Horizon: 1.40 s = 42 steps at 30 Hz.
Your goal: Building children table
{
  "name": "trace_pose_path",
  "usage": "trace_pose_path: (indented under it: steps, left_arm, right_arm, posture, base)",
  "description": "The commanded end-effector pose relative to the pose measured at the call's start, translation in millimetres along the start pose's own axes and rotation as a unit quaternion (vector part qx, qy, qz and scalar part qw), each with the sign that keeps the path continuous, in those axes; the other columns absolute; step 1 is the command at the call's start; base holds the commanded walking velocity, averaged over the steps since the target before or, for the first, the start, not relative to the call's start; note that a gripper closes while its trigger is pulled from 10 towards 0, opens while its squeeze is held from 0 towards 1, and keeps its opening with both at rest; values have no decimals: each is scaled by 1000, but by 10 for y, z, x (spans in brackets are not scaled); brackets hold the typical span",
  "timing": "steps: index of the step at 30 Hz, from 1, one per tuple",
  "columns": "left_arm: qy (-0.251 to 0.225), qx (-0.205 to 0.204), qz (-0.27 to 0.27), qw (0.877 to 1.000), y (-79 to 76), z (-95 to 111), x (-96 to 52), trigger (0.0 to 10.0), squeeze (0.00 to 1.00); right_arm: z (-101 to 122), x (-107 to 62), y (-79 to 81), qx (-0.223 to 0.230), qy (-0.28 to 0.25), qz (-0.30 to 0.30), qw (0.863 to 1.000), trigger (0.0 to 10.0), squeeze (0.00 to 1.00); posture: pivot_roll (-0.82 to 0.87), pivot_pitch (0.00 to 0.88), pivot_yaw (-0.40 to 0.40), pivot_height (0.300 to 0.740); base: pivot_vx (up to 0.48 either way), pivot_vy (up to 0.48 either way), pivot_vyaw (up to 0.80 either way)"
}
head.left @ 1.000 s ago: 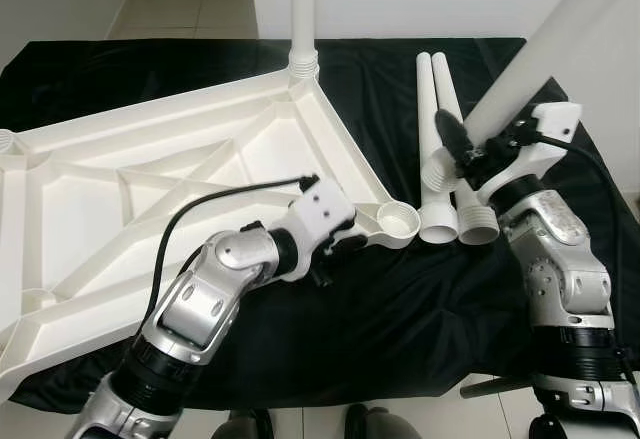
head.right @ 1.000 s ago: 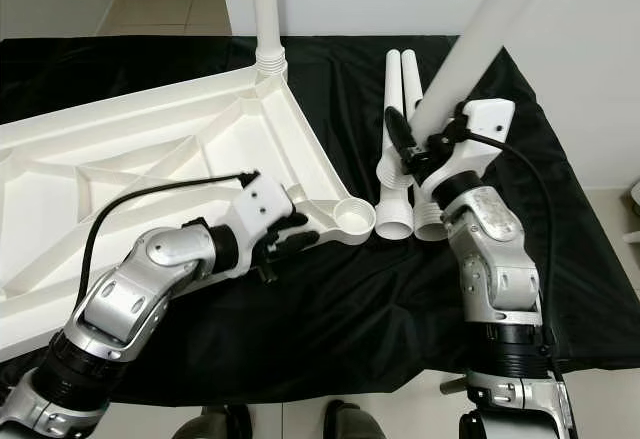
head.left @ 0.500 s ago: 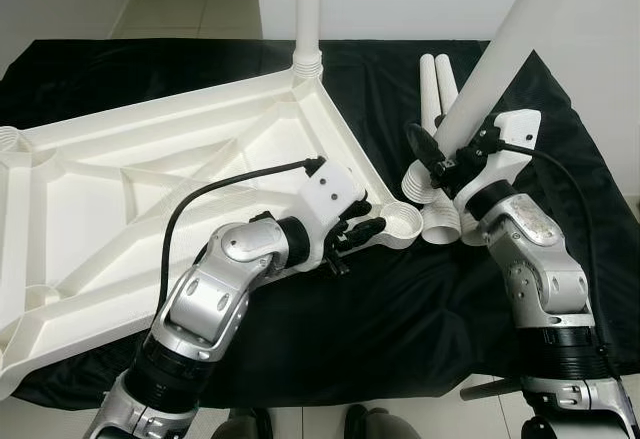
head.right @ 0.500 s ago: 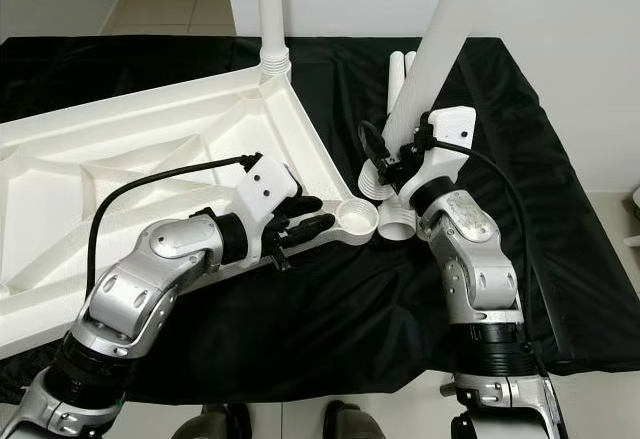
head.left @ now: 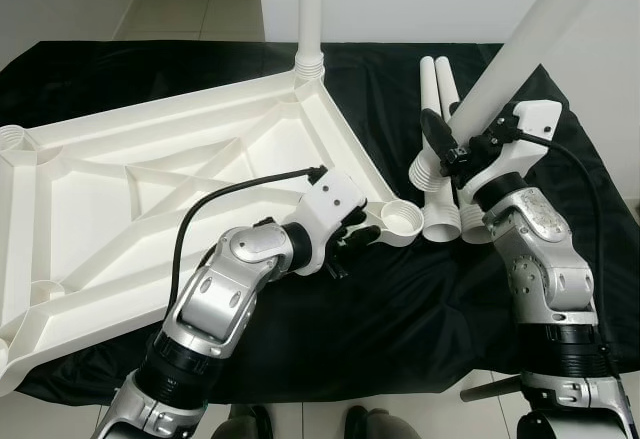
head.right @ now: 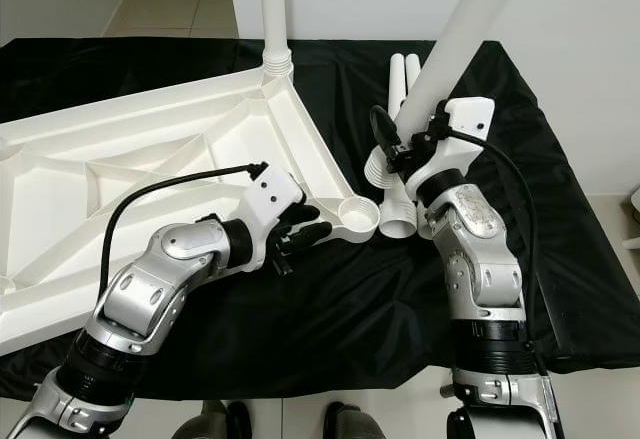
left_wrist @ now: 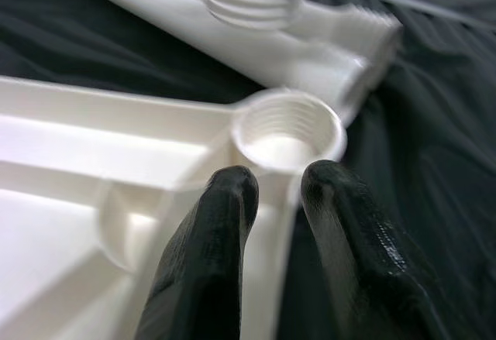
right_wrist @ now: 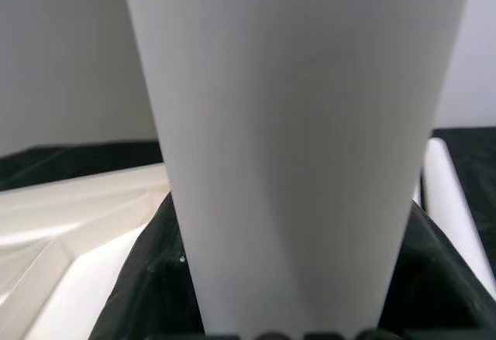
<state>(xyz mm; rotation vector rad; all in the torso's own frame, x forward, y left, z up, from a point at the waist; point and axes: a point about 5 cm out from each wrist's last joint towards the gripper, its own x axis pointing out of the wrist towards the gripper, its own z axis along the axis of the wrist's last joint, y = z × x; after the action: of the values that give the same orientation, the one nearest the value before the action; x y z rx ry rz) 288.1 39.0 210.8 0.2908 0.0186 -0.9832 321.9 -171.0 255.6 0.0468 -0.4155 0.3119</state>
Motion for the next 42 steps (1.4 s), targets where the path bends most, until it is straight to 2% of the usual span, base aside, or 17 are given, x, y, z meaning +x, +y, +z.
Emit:
trace_pose_path:
  steps: [1, 10, 15, 19, 21, 26, 36, 42]
  left_arm:
    - [1, -2, 98, 995, 132, -11, -6, 10000, 0]
    - [0, -7, 109, 994, 174, -11, -7, 10000, 0]
    - [6, -5, 100, 995, 169, -27, 1, 10000, 0]
    - [7, -7, 100, 995, 167, -36, 7, 10000, 0]
    - [2, -22, 99, 995, 164, -33, 8, 10000, 0]
    - [4, -13, 98, 995, 148, -39, 5, 10000, 0]
    - [-31, -28, 172, 984, 296, 43, -22, 10000, 0]
    - [4, -3, 156, 988, 254, -75, -17, 10000, 0]
  right_arm:
    - [58, -30, -13, -4, -28, -23, 999, 10000, 0]
    - [0, -41, 2, -3, -29, -59, 998, 10000, 0]
    - [-118, -9, 107, -2, 6, -45, 999, 10000, 0]
    - [-153, -1, 146, -13, 9, -43, 999, 10000, 0]
    - [-168, -1, 172, -12, 9, -39, 999, 10000, 0]
    - [-190, 0, 200, -10, 12, -35, 999, 10000, 0]
    - [-202, -26, 156, -38, -4, -50, 998, 10000, 0]
    - [-251, -32, 188, -27, 6, -38, 999, 10000, 0]
  posture:
    - [-42, 137, 13, 740]
    - [-37, 117, 21, 740]
    - [-36, 104, 21, 740]
    - [-35, 98, 21, 740]
    - [-33, 95, 20, 740]
    - [-33, 86, 15, 740]
    - [-32, 78, 6, 740]
    - [-23, 72, 1, 740]
  base:
    - [0, 0, 0]
    - [0, 0, 0]
    - [0, 0, 0]
    - [0, 0, 0]
    - [0, 0, 0]
    - [0, 0, 0]
    - [0, 0, 0]
    - [0, 0, 0]
